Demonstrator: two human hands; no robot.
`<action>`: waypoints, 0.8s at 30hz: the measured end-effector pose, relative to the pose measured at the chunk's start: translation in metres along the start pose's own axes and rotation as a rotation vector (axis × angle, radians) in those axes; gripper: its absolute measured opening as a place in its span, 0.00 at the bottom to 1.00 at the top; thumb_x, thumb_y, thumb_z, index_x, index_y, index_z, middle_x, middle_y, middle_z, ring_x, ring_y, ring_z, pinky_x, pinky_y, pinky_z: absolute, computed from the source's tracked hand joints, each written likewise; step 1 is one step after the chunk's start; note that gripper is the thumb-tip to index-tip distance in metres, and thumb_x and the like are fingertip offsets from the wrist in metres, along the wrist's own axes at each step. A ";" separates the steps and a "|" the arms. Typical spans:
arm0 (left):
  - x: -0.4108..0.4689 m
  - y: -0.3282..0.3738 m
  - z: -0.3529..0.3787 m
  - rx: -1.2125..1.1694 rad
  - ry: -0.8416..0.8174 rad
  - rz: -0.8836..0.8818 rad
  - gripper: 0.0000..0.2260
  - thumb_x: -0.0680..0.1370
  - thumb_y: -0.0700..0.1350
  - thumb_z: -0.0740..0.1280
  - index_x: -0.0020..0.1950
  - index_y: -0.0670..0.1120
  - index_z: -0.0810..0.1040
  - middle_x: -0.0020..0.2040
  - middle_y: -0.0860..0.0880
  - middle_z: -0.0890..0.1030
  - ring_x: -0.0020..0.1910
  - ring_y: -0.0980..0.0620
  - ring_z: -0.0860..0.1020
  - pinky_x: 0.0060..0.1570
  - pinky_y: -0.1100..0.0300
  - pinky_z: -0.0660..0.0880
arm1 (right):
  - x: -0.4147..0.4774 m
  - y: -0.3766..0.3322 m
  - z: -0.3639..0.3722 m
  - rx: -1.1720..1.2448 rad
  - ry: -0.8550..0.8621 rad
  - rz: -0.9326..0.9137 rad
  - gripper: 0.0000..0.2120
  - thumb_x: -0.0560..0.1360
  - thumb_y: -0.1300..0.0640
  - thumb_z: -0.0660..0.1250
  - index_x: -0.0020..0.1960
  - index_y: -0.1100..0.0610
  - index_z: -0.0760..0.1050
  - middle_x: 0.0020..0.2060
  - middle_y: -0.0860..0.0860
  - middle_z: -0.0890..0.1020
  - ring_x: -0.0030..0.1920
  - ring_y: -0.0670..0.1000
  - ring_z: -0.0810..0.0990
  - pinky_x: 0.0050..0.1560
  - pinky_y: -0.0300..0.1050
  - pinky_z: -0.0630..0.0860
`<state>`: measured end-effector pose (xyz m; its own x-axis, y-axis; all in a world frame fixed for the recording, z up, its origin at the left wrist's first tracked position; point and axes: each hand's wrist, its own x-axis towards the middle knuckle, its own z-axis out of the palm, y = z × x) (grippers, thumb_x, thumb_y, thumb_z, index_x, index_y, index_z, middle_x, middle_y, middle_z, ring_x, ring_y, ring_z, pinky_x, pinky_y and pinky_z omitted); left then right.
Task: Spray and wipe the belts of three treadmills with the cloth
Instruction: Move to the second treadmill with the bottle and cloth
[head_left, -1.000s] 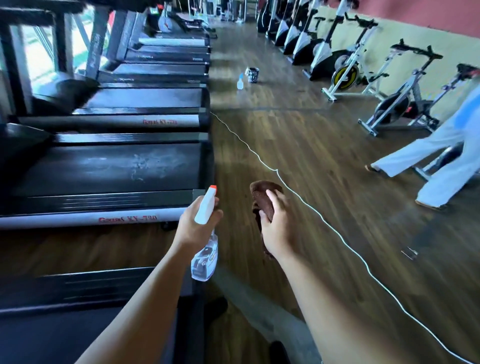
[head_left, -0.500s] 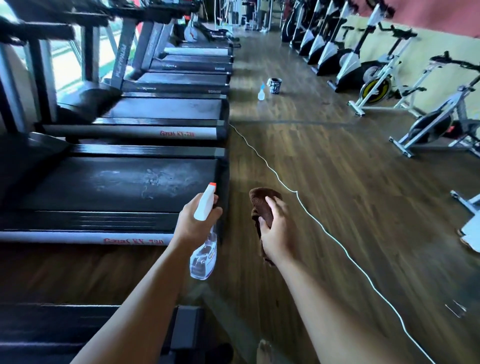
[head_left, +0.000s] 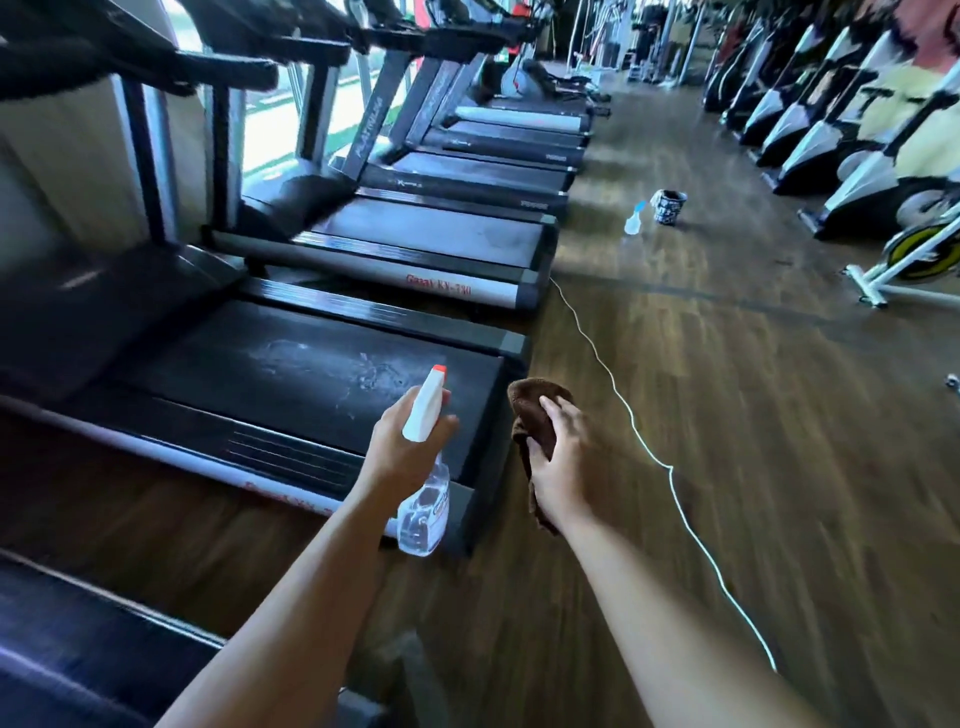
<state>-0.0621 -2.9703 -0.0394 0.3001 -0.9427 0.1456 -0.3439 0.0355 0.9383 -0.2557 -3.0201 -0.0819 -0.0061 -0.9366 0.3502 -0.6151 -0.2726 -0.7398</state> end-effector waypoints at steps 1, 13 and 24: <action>0.009 -0.003 -0.002 0.013 0.015 -0.001 0.08 0.75 0.47 0.72 0.54 0.53 0.80 0.44 0.53 0.83 0.39 0.57 0.78 0.41 0.59 0.73 | 0.009 -0.001 0.008 0.001 -0.010 -0.015 0.24 0.72 0.65 0.73 0.67 0.58 0.75 0.66 0.56 0.75 0.66 0.58 0.74 0.68 0.49 0.67; 0.128 -0.055 -0.063 0.058 0.158 -0.072 0.08 0.76 0.45 0.73 0.54 0.50 0.81 0.44 0.54 0.83 0.42 0.55 0.79 0.46 0.56 0.75 | 0.127 -0.044 0.119 -0.044 -0.202 -0.124 0.24 0.75 0.61 0.72 0.70 0.56 0.73 0.69 0.54 0.73 0.68 0.56 0.72 0.69 0.43 0.64; 0.252 -0.093 -0.139 0.114 0.227 -0.132 0.08 0.76 0.45 0.73 0.54 0.51 0.80 0.47 0.54 0.83 0.45 0.54 0.80 0.48 0.56 0.75 | 0.231 -0.104 0.238 -0.003 -0.327 -0.172 0.24 0.77 0.58 0.70 0.72 0.51 0.71 0.71 0.51 0.71 0.69 0.55 0.71 0.68 0.52 0.70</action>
<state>0.1693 -3.1654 -0.0462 0.5358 -0.8381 0.1028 -0.3825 -0.1324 0.9144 -0.0054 -3.2606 -0.0606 0.3499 -0.8980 0.2666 -0.5879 -0.4321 -0.6839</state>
